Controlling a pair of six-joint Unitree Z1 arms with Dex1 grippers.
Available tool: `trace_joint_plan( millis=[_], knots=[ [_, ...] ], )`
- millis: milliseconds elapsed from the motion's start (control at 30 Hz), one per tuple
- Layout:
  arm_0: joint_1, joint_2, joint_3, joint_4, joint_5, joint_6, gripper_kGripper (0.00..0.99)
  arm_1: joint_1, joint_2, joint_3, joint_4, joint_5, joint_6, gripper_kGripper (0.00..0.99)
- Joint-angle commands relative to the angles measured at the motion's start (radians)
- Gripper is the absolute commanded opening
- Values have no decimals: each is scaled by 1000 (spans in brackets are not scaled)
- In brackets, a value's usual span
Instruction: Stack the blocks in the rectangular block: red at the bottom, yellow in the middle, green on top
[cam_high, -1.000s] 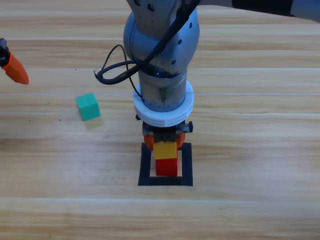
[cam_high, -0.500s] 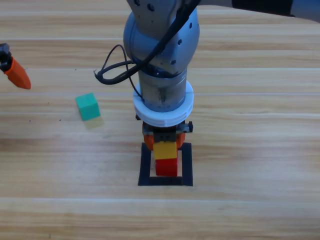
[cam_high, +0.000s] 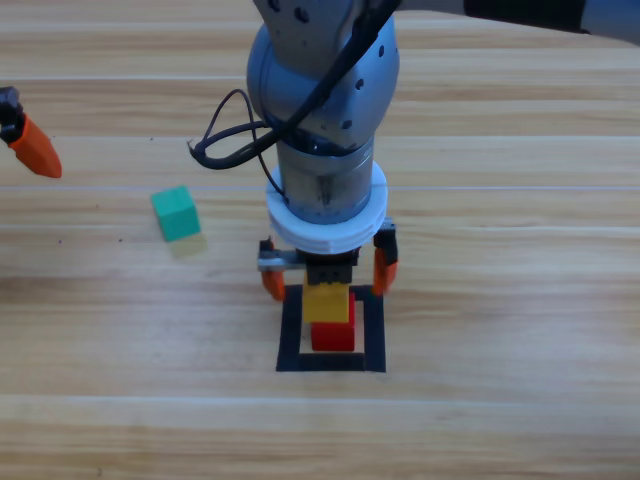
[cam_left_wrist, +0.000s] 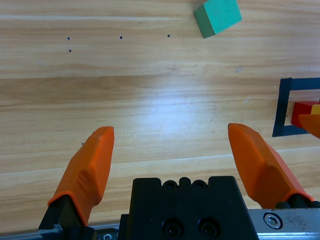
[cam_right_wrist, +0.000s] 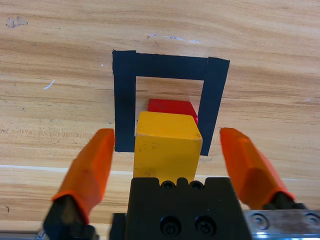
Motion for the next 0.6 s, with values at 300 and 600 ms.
trace_joint_plan(
  millis=[300,600],
  knots=[
    [-84,66,-21,-95,34,-171,971,15,-167,72,10,-44,-50,990],
    [-277,336,-288,-7,180,-517,971,-14,-396,199,-56,-83,-192,990]
  ],
)
